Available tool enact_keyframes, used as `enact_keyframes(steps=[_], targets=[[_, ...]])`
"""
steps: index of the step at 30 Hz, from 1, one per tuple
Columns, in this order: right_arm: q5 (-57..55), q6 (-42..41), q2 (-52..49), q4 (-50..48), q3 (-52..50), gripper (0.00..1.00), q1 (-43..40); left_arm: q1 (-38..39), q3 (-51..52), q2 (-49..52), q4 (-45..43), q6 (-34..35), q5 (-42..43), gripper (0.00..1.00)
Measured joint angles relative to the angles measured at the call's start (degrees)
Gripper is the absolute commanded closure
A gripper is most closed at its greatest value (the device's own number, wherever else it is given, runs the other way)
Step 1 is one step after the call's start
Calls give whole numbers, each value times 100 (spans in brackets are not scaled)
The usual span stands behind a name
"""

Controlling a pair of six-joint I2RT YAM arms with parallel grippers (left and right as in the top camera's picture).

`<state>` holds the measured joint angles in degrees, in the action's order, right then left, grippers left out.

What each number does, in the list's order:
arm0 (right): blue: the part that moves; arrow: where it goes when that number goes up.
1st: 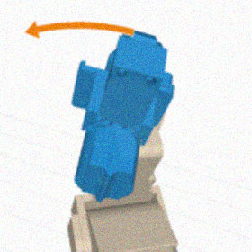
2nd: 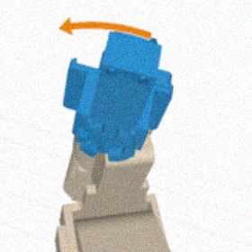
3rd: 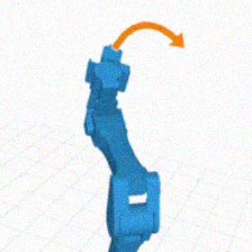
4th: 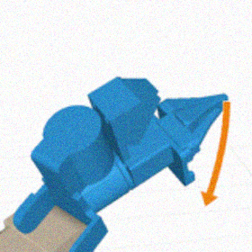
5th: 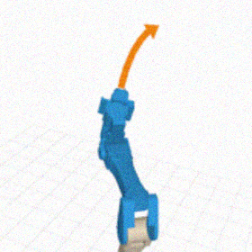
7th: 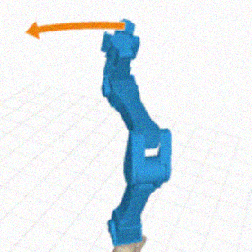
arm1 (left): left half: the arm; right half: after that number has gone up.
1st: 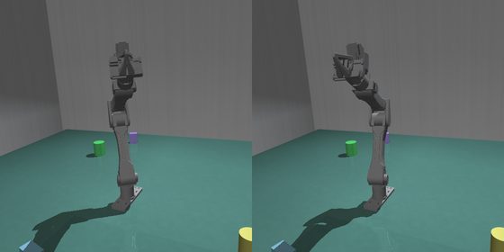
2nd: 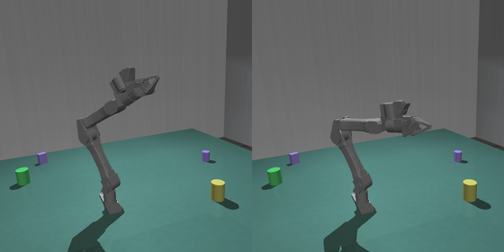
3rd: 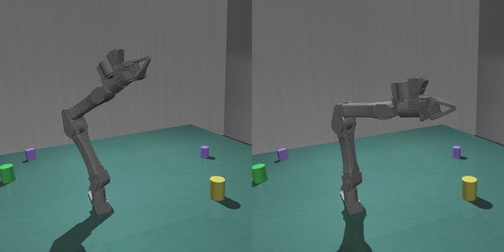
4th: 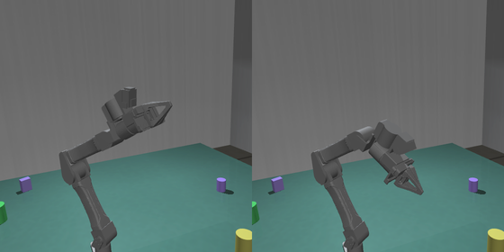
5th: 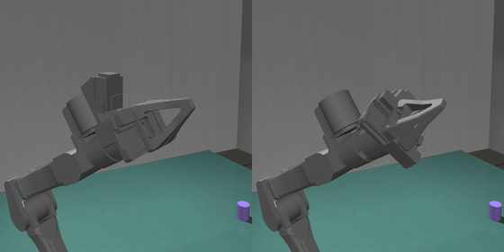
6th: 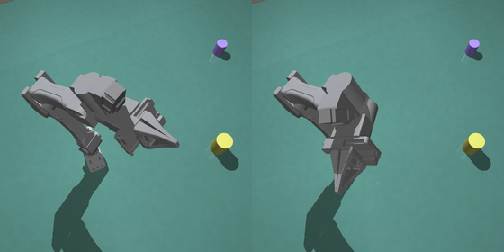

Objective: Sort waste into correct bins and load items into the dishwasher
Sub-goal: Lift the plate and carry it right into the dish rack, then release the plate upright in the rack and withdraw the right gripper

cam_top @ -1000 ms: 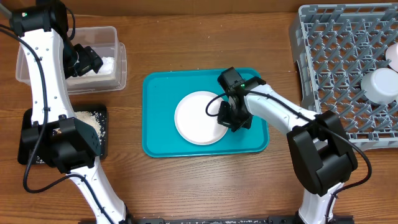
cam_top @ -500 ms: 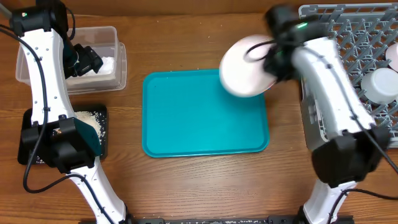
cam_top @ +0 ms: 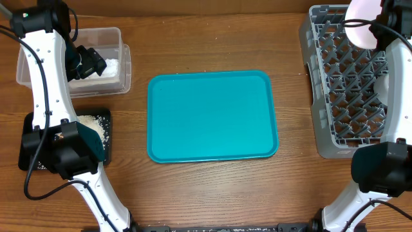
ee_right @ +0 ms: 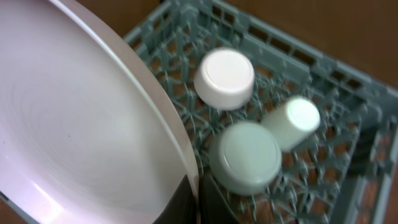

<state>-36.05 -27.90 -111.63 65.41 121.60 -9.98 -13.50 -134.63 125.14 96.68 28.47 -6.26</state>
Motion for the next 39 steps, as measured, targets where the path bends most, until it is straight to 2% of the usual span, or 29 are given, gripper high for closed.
enact_keyframes(steps=[7,13,22,26,27,29,30,31,36,39], targets=[[-42,881,-396,-922,-570,96,212,0,0,0,0,0,2,0],[-46,1349,-861,-1047,-732,96,470,0,0,0,-2,0,0,0],[-234,1659,-909,-1156,-745,95,619,0,0,0,-2,0,0,0],[-11,1733,-909,-1014,-745,77,684,0,0,0,-2,0,0,0],[50,1733,-909,-927,-745,69,734,0,0,0,-2,0,0,0],[142,1692,-907,-793,-737,42,859,0,0,0,-2,0,0,0],[168,1648,-907,-693,-713,19,929,0,0,0,-2,0,0,0],[205,1604,-905,-610,-684,2,990,0,2,0,-2,0,0,0],[525,1005,-299,70,-503,0,1226,0,0,0,-7,0,0,0],[1239,688,667,590,-448,0,1222,0,0,0,-4,0,0,0]])
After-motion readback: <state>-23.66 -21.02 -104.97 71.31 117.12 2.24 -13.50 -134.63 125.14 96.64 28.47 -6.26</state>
